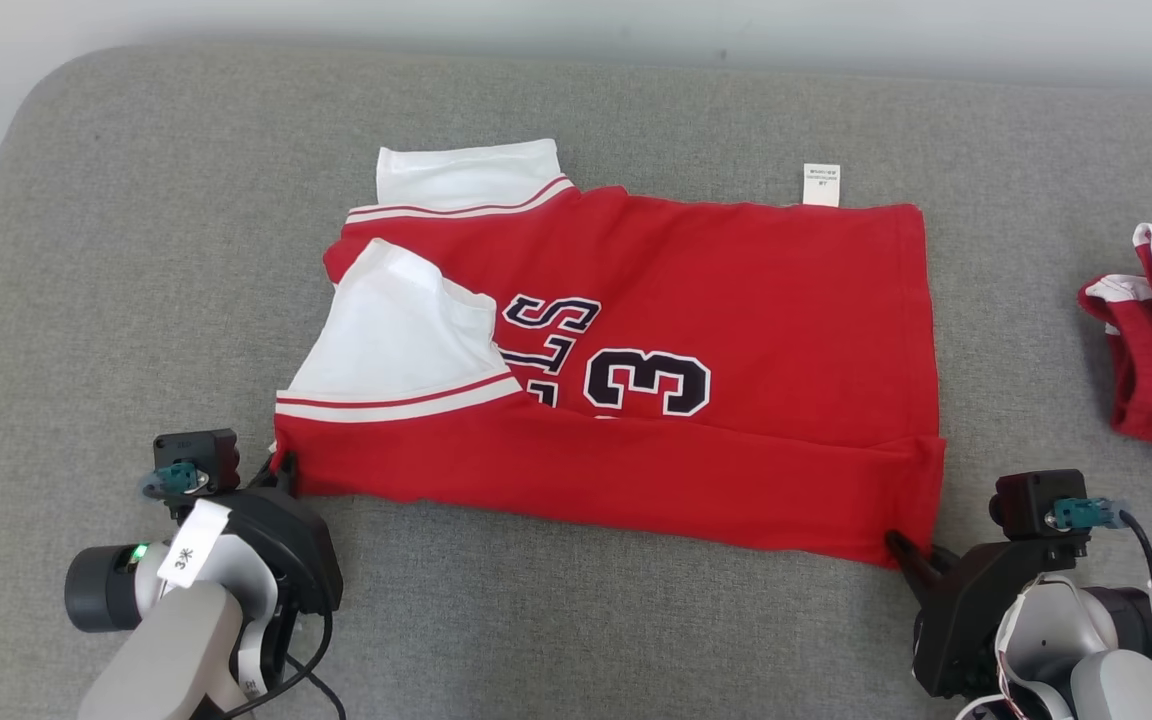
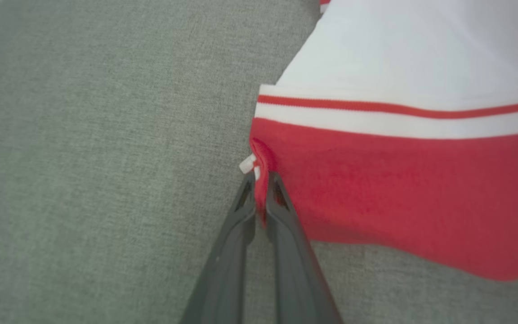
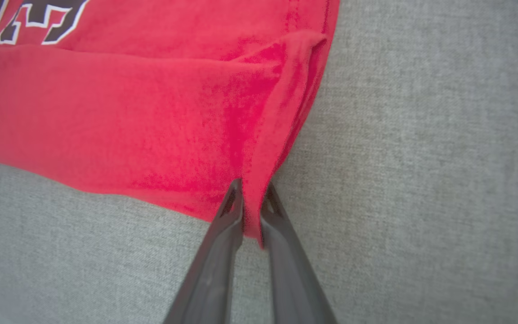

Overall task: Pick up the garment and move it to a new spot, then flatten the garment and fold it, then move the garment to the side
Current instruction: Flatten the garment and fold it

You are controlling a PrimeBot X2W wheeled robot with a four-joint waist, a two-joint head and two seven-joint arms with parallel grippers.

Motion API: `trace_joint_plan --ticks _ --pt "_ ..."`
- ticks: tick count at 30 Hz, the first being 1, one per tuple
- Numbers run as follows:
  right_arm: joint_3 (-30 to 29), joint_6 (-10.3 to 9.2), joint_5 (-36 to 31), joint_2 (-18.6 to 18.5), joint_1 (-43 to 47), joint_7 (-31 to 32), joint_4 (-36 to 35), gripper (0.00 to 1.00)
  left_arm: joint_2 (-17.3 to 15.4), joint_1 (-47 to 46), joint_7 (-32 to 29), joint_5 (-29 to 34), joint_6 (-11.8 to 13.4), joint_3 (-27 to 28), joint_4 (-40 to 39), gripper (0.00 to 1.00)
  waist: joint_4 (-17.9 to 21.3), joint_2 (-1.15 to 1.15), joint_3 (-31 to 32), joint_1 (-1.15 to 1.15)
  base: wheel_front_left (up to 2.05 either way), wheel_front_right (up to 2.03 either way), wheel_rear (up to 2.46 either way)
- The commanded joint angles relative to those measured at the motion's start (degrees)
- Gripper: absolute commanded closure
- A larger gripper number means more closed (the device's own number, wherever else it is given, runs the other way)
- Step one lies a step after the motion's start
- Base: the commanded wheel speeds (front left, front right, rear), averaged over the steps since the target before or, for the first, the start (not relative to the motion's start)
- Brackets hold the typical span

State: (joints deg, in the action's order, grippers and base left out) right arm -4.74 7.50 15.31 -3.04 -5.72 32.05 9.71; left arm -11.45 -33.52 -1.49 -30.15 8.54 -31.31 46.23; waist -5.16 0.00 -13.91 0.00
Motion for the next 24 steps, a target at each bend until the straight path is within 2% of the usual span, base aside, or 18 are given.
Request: trace_joint_plan --ticks 1,2,17,24 --pt "0.3 -0.03 0.0 0.2 0.5 0.8 1.2 0.91 -0.2 -0.1 -0.1 -0.2 0.0 -0.1 0.8 1.00 0.0 0.00 0.0 0.00 0.00 0.00 0.00" --pt "0.3 -0.03 0.1 0.2 0.5 0.8 1.1 1.00 -0.1 -0.2 0.1 -0.2 -0.1 -0.2 1.0 1.00 0.0 0.00 0.0 0.00 0.00 0.00 0.00" --pt "-1.0 -0.03 1.9 0.1 2.3 2.1 -1.9 1.00 -0.1 3.4 3.3 -4.0 -1.1 2.0 -2.6 1.00 -0.4 0.00 2.5 0.00 0.00 0.00 0.00" --pt "-3.4 -0.03 0.9 -0.2 5.6 5.8 -7.8 1.00 -1.8 9.7 2.4 -5.7 1.1 3.1 -9.1 1.00 -0.9 0.00 4.8 0.00 0.00 0.00 0.00"
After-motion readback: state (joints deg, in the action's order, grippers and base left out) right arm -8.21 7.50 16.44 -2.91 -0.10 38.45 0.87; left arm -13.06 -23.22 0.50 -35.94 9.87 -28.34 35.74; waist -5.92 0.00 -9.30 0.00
